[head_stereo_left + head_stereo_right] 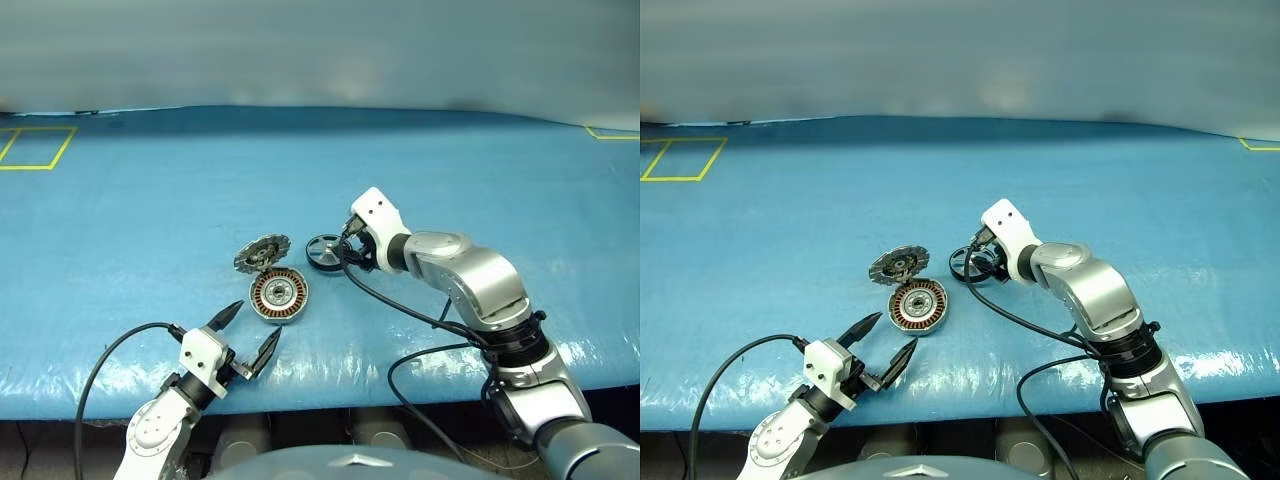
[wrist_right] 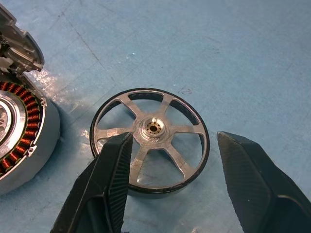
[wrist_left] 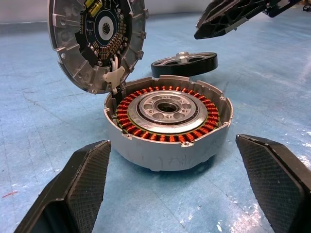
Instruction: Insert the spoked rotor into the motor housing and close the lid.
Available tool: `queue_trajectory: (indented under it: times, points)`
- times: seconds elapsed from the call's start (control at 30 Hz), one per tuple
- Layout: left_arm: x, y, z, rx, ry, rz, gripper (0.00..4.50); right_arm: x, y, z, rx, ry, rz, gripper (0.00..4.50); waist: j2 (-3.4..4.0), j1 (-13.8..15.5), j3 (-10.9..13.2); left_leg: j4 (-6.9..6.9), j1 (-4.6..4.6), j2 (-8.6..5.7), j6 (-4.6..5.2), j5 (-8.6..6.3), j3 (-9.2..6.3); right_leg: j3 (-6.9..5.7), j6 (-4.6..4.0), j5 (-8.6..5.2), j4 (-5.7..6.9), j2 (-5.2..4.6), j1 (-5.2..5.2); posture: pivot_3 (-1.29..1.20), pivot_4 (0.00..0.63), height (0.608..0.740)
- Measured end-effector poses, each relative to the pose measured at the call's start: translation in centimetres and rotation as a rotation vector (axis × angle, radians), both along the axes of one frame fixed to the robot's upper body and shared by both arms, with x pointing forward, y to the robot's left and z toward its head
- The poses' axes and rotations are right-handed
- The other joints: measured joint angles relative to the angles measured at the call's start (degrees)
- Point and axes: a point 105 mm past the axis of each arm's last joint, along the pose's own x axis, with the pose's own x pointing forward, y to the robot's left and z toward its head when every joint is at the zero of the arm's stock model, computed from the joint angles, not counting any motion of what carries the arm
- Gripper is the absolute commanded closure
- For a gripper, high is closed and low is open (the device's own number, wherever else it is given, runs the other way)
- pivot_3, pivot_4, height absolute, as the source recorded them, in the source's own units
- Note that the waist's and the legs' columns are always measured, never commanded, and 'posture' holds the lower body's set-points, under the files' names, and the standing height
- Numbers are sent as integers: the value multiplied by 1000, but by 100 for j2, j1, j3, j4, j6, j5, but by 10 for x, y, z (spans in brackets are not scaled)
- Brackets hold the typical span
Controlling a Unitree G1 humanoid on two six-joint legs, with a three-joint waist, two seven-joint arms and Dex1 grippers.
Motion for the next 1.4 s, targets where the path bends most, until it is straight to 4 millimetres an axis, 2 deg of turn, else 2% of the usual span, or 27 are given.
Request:
queue_trajectory:
  times: [0.4,0.73,0.93,1.23,1.4]
  points:
    - [-2,1,-1,0,8,3,0,-1,11,-23,-12,80,64,1598,1,-1,1,0,0,0,0,0,0,0,-8,5,0,0,0,0,150,740]
    - [-2,1,-2,1,11,4,0,0,4,-33,-36,97,34,1598,1,-4,1,0,0,0,0,0,0,0,-7,6,0,0,0,0,150,740]
    - [-3,1,-2,1,13,4,0,1,7,-35,-33,92,24,2947,-1,-5,-1,1,4,0,0,0,0,0,-1,2,0,0,4,0,150,740]
    - [-3,1,-3,1,16,6,0,0,8,-35,-25,80,5,2946,-1,-5,-1,2,4,1,0,0,0,0,-1,3,1,0,3,0,150,740]
    - [-4,1,-3,1,18,6,0,0,-1,-30,-70,14,-32,2946,2,7,2,2,-3,-1,0,0,0,1,0,2,0,0,0,0,150,740]
